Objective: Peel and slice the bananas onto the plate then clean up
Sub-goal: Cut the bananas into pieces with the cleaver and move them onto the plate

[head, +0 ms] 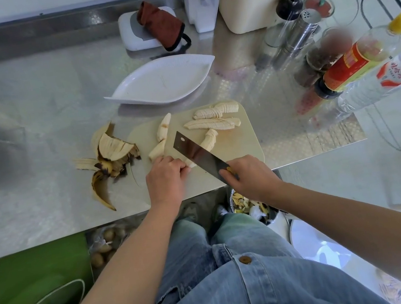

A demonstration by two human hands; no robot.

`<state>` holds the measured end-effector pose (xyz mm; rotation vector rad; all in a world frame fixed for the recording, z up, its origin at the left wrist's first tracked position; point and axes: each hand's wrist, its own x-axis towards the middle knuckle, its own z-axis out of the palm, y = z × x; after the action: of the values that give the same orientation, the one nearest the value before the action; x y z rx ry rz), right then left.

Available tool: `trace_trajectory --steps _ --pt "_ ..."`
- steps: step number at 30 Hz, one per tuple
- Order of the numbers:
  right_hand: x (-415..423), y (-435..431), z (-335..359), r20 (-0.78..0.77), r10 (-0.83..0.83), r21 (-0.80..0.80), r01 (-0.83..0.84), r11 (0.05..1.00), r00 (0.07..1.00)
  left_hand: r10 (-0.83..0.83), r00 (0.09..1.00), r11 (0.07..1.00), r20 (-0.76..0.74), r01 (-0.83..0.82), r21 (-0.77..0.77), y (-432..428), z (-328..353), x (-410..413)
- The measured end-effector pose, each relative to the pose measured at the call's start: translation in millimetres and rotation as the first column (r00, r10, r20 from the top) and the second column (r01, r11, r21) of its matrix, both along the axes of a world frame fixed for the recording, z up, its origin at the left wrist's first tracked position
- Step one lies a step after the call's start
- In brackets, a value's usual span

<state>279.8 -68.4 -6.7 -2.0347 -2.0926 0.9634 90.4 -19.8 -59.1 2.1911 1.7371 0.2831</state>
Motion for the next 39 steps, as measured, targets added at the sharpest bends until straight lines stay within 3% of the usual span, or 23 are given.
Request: trace_trajectory --steps 9,19,29,39 --pt "-1 1 2 -0.008 -0.016 -0.007 0.016 1.0 1.0 0.007 1.0 1.0 0.001 -0.007 0.0 0 0 0" --pt "-4 -4 -9 0.085 0.013 -0.074 -0.006 0.997 0.996 0.013 1.0 1.0 0.002 -0.013 -0.005 0 1 1" --pt "-1 -5 -2 0.029 0.008 0.006 -0.008 1.0 1.0 0.012 1.0 1.0 -0.015 -0.012 -0.007 0 1 1" --pt "-1 -3 2 0.045 0.015 -0.023 -0.014 1.0 0.999 0.013 1.0 1.0 -0.007 -0.013 0.003 -1 1 2"
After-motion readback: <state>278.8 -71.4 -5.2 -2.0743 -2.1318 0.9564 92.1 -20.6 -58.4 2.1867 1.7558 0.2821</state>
